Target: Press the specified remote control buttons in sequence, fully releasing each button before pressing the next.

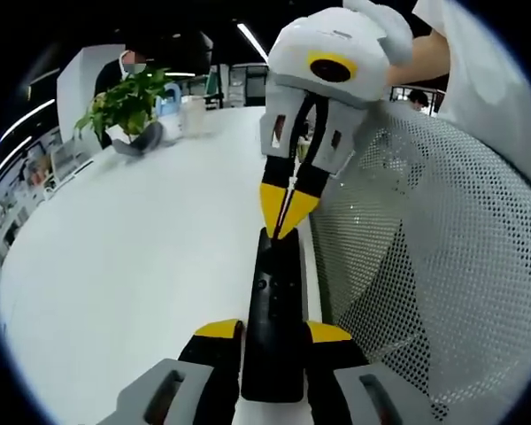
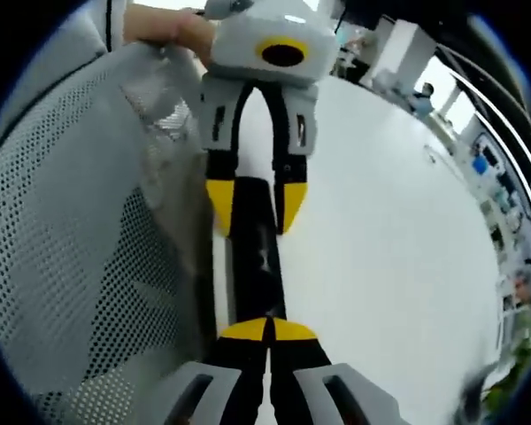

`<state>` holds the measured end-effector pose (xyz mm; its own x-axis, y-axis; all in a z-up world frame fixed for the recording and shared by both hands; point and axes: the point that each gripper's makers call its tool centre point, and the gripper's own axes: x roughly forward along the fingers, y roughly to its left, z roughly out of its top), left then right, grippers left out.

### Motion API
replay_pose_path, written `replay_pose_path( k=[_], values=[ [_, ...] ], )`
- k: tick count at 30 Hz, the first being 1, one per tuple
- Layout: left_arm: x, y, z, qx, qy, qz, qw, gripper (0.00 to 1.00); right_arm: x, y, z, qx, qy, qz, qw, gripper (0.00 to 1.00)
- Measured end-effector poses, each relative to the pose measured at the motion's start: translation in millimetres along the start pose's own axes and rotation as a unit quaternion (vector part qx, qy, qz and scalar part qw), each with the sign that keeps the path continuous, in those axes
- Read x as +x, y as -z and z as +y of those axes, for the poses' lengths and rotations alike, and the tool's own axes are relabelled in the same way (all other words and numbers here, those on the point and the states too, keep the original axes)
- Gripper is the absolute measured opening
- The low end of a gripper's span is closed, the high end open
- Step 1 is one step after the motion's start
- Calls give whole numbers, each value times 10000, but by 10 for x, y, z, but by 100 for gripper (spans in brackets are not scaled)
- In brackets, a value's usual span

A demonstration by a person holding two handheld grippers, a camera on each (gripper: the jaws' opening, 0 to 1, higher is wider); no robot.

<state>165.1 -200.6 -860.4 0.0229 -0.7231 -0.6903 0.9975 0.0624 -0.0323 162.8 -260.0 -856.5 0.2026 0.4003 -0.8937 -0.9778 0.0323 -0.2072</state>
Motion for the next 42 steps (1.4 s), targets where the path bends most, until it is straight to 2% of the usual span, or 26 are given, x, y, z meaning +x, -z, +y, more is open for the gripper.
replay_pose_path(
  k=[3,5,8,9,11,14,24,27,31,38,42],
  values=[
    [-34,33,-24,-31,20,33,10000,25,3,2,2,-476,174,162,9986,0],
    [-29,29,-27,66,10,22,10000,25,10,-1,20,-476,208,186,9985,0],
    [-22,30,-27,84,24,42,10000,25,3,5,-3,-177,228,106,9995,0],
    [-24,31,-29,94,25,42,9999,25,0,2,-14,-24,174,-73,9998,0],
    [-24,30,-30,103,28,49,9999,25,-11,2,-15,276,98,-228,9993,0],
    [-23,30,-29,112,23,52,9999,25,-17,-1,-30,748,-63,-238,9969,0],
    [-17,32,-23,141,17,37,9999,25,-16,-19,1,656,-113,-178,9976,0],
    [-16,31,-23,143,18,31,9999,25,-8,-10,-18,857,-216,-139,9960,0],
    [-13,29,-19,127,16,6,9999,25,-2,-4,-23,865,-309,-98,9957,0],
    [-12,27,-19,142,20,-9,9999,25,-17,1,-24,1365,-367,-395,9892,0],
    [-12,28,-19,144,19,-8,9999,25,-24,-19,-10,1298,-350,-413,9901,0]
  ],
)
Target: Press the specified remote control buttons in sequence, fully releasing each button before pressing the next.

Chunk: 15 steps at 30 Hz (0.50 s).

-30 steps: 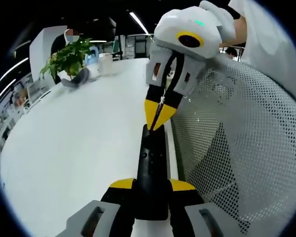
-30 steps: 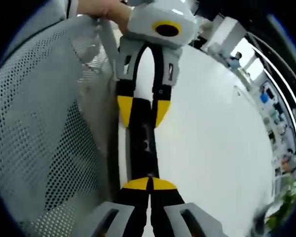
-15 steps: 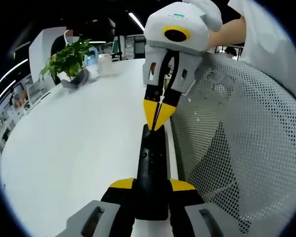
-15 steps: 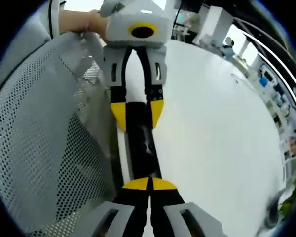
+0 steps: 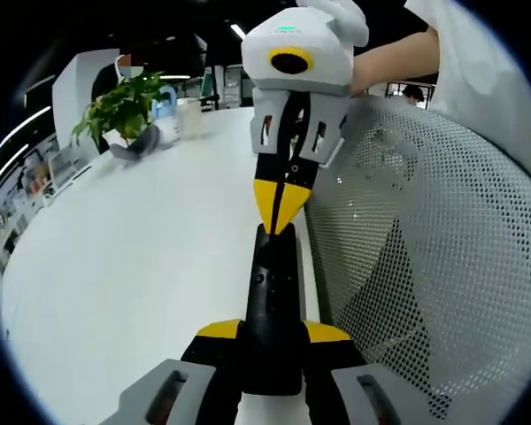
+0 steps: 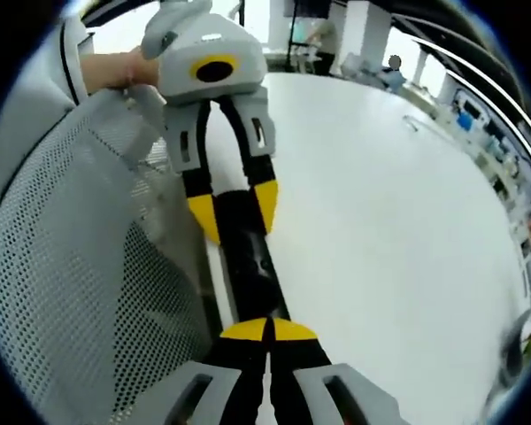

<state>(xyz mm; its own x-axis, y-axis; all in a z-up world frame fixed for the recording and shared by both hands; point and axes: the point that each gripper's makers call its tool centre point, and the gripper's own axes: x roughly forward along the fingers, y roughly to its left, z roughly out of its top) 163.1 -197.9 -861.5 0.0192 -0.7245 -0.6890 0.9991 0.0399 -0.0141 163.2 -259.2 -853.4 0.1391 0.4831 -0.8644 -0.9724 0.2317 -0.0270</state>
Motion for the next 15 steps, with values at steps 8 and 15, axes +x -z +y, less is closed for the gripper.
replay_pose_path(
  k=[8,15],
  values=[
    [2,4,-3,17,11,-13,10000,25,74,-103,36,-547,-27,85,9985,0],
    [3,3,-8,17,17,-24,10000,25,73,-97,45,-774,-121,200,9967,0]
  ],
)
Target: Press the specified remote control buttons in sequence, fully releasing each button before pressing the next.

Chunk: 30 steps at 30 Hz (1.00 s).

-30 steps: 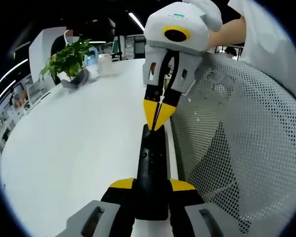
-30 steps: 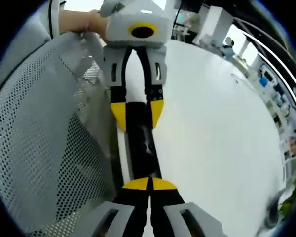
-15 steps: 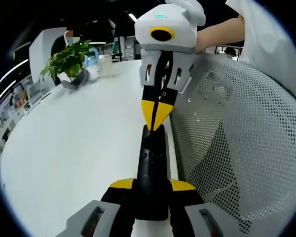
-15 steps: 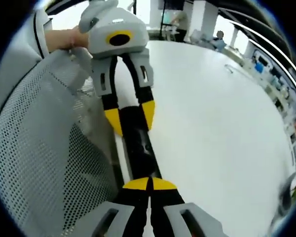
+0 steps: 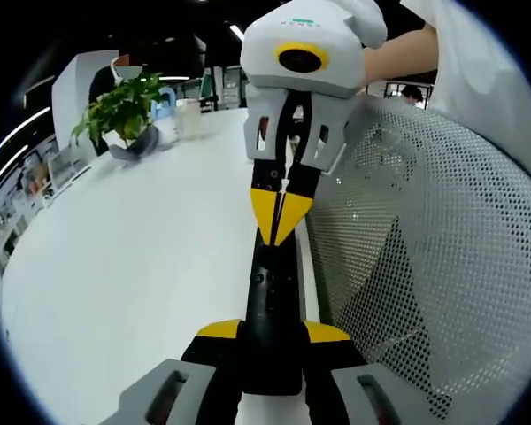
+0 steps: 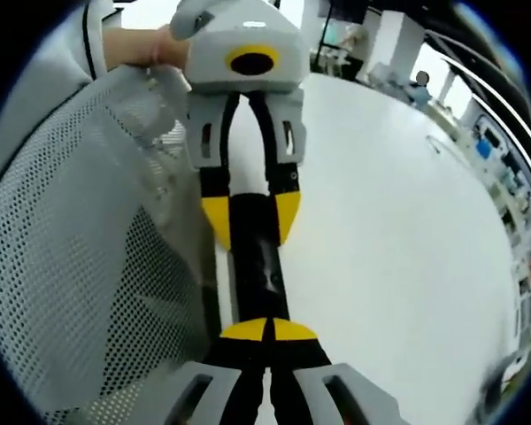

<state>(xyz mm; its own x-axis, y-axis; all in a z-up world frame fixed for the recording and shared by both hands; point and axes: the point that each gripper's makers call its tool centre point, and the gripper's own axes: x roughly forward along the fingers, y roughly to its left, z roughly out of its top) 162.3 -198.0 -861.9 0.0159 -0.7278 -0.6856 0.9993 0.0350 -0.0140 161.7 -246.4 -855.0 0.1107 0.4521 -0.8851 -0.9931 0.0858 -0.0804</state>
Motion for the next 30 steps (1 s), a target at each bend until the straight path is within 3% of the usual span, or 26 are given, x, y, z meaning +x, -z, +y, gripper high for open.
replay_pose_path(
  k=[12,16,30],
  values=[
    [0,-4,-1,8,17,-22,10000,25,-2,9,-7,139,66,-65,9999,0],
    [-1,-3,-2,1,12,-29,10000,25,-25,-8,-16,763,52,-392,9963,0],
    [-3,-2,-3,-12,6,-32,10000,25,-28,-27,15,699,-140,-416,9966,5]
  ],
)
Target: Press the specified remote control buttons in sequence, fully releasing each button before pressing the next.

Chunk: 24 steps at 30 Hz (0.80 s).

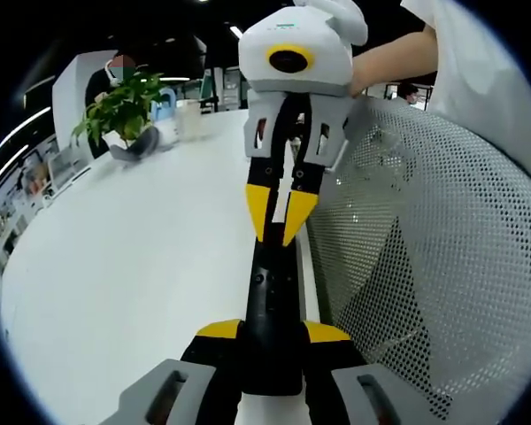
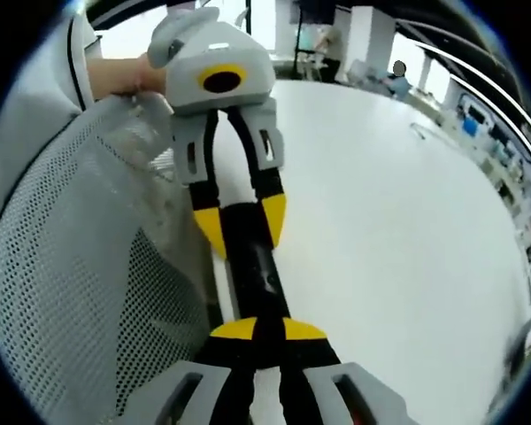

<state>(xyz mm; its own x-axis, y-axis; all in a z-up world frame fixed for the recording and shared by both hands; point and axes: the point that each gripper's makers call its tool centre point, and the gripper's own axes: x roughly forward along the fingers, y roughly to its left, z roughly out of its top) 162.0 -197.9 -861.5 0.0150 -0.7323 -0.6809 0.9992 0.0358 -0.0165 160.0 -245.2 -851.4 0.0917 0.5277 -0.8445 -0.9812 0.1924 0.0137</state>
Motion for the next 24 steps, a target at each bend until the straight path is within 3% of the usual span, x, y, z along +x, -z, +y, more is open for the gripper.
replay_pose_path(
  k=[5,15,18,24],
  values=[
    [-1,1,2,-7,1,-5,10000,25,30,2,31,-808,-43,227,9965,5],
    [-1,-2,2,-6,8,-15,10000,25,55,-4,20,-892,-397,806,9919,5],
    [-5,1,5,-50,46,-57,10000,25,67,5,24,-1083,-579,1118,9861,5],
    [-4,-4,5,-83,69,-93,9999,25,73,21,36,-1055,-439,1109,9872,6]
  ],
)
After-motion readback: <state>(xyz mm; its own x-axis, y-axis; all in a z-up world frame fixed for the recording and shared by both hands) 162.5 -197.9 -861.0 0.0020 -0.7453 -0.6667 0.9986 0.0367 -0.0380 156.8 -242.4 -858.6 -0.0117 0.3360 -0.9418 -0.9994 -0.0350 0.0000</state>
